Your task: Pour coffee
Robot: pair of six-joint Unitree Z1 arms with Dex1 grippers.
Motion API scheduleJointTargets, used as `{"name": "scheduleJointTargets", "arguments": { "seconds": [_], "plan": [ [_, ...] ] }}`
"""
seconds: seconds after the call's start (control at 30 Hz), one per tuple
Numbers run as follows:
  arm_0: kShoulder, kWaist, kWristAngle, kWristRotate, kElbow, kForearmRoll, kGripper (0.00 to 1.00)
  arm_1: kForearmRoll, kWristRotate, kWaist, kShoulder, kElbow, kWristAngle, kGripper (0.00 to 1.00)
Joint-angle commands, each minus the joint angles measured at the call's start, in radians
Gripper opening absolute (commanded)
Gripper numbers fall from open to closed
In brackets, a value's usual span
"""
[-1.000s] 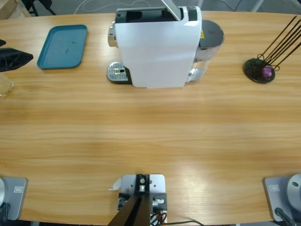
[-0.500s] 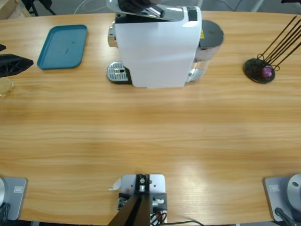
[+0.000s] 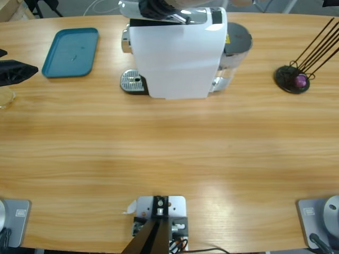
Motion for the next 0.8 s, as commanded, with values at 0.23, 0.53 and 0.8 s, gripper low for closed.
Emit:
{"name": "scheduleJointTargets", "arguments": {
  "seconds": [0.23, 0.53, 0.8],
  "plan": [
    [0.023, -0.002, -0.013, -0.005, -0.003, 0.019, 0.996, 0.163, -0.023, 0.033, 0.289, 0.082, 0.026, 0.0],
    [0.008, 0.006, -0.011, -0.005, -0.006, 0.021, 0.996, 0.159, -0.236, 0.033, 0.163, 0.043, -0.097, 0.0],
    [-0.007, 0.075, -0.006, -0.026, -0.002, 0.023, 0.996, 0.268, -0.667, 0.033, -0.088, -0.226, 0.004, 1.0]
  ]
}}
